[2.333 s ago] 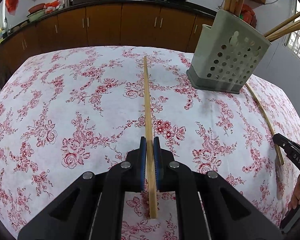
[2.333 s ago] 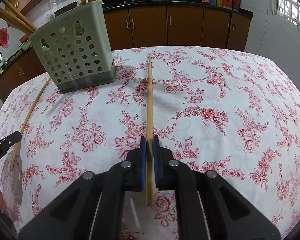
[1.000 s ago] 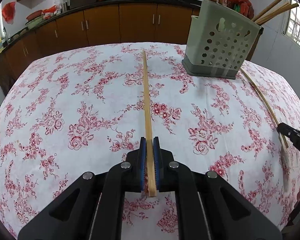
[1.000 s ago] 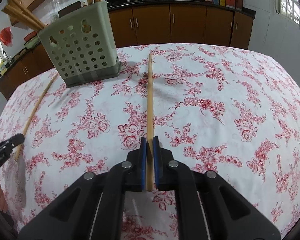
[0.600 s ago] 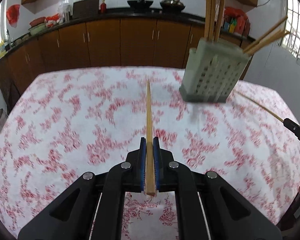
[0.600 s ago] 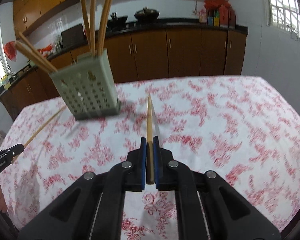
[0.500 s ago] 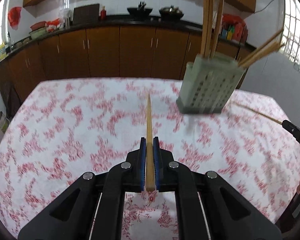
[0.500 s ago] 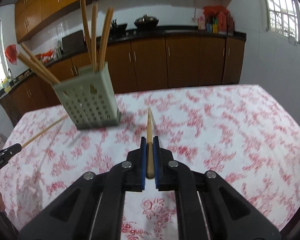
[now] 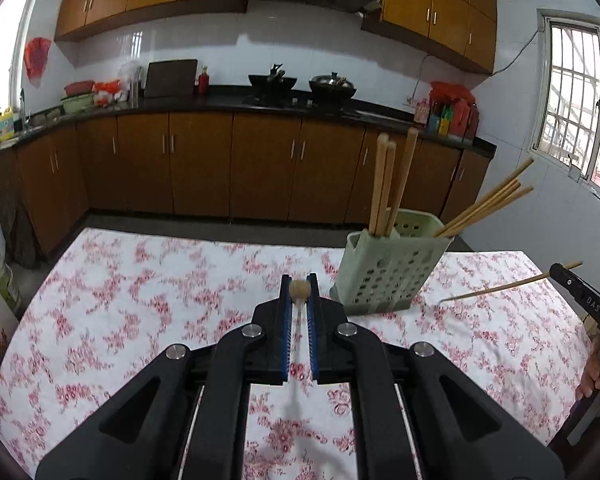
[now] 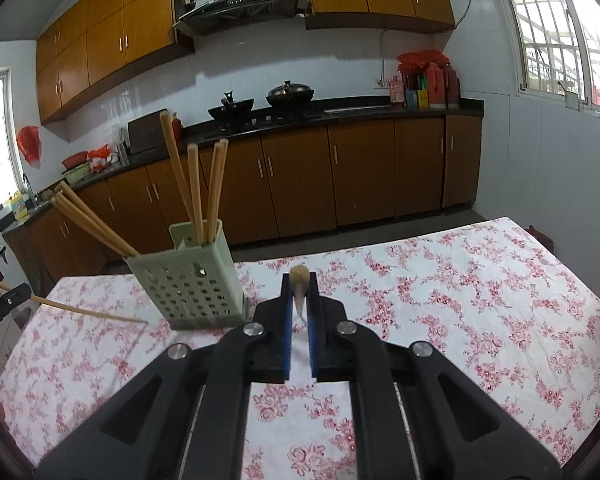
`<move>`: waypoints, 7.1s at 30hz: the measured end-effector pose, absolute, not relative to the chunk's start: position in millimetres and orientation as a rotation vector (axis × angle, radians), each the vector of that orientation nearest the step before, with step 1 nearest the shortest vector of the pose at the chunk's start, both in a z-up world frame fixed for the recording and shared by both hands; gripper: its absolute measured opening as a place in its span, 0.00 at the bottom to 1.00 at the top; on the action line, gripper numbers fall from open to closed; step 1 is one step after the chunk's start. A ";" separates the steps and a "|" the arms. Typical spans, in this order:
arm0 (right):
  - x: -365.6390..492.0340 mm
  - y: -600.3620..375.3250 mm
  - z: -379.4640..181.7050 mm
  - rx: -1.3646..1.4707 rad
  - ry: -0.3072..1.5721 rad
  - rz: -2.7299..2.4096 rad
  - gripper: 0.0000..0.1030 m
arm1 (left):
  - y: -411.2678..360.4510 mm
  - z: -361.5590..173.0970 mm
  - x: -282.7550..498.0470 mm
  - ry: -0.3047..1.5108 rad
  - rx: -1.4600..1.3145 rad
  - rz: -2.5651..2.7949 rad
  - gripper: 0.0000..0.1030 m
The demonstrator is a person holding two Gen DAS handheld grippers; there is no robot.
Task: Organize utensils
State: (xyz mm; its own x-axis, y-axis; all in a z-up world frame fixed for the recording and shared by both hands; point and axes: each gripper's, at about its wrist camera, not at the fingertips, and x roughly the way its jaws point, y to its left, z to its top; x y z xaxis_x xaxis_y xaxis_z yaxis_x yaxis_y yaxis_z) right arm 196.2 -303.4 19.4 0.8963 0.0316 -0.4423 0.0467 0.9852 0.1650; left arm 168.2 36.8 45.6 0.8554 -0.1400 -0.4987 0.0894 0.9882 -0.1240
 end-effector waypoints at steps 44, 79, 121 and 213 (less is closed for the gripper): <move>237.8 -252.7 138.7 0.186 0.227 0.218 0.07 | -42.6 153.5 218.8 0.202 -0.128 -0.134 0.07; 290.5 -248.0 121.9 0.237 0.343 0.237 0.07 | -46.6 115.9 252.1 0.344 -0.119 -0.163 0.07; 94.6 -229.3 67.2 0.047 0.270 0.070 0.96 | 10.5 81.3 73.0 0.265 -0.033 -0.072 0.98; 46.6 -223.9 -27.5 0.039 0.340 0.062 0.96 | 2.8 -4.2 21.3 0.376 -0.015 -0.039 0.98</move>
State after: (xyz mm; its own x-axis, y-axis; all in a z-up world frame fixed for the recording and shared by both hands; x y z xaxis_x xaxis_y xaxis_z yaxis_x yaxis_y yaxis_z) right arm 46.6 -223.9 -27.5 0.9409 0.0669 -0.3320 -0.0538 0.9974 0.0483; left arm 21.3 2.8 -4.2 0.9293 -0.0411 -0.3670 0.0355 0.9991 -0.0220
